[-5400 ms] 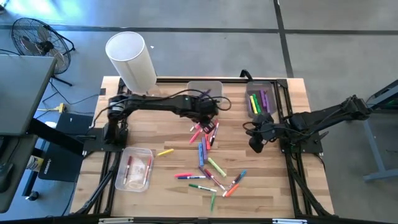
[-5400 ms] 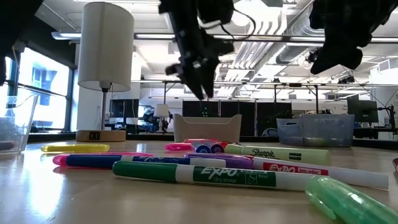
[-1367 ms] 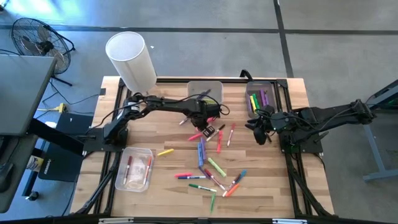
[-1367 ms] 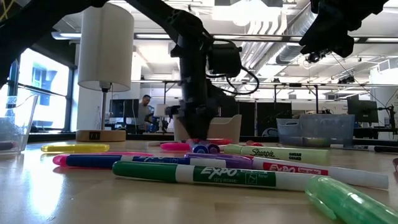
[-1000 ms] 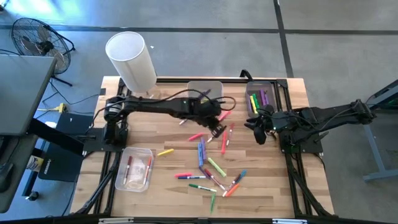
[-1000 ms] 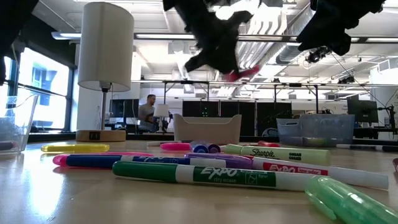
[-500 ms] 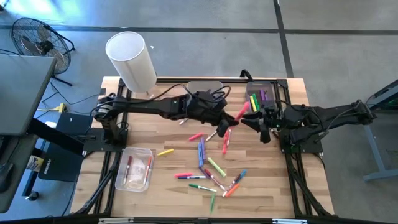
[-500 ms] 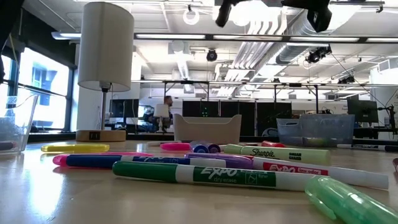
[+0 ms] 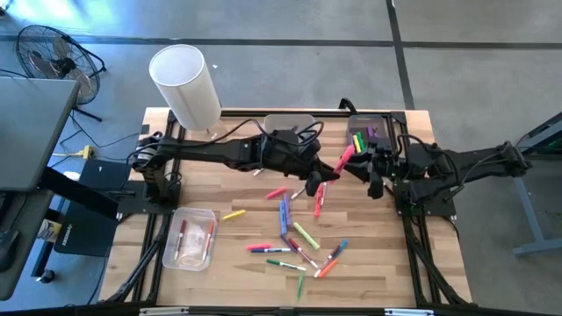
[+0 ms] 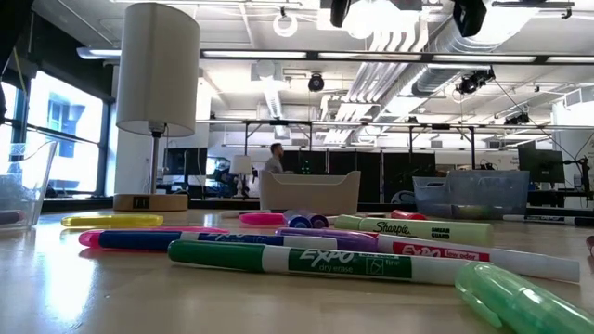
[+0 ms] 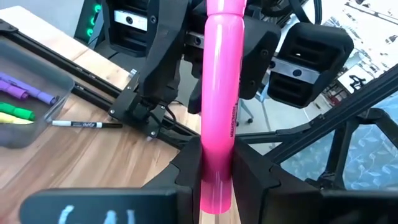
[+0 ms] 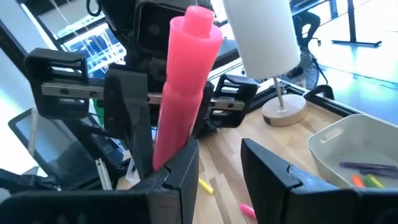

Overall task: Pick & Place Markers
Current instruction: Put the pink highlighter pen into the black bin

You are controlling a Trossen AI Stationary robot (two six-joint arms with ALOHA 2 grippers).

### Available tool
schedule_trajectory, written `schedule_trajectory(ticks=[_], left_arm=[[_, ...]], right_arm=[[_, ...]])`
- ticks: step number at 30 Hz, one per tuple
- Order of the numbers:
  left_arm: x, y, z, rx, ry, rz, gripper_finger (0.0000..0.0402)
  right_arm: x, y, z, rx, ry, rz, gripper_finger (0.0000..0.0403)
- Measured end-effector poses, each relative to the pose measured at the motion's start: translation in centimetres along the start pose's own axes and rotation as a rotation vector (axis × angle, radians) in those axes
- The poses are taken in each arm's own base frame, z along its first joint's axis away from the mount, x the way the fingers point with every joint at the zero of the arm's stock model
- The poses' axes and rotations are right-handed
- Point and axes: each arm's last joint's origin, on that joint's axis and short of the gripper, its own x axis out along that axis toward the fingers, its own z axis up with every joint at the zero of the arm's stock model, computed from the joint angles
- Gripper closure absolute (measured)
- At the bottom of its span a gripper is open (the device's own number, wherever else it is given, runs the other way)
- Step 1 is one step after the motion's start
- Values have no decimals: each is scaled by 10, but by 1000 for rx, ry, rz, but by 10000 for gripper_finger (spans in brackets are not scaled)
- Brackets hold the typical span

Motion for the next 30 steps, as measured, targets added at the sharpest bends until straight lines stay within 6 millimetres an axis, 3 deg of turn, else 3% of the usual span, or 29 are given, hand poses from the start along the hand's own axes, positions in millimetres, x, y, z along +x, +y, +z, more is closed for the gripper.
schedule_trajectory(ticks=[21, 30], left_arm=[[1, 3, -1, -2, -23, 55, 347], [2, 5, -1, -9, -23, 58, 347]], right_arm=[[-1, 1, -8, 23, 147, 123, 292], [-1, 4, -3, 27, 87, 140, 292]])
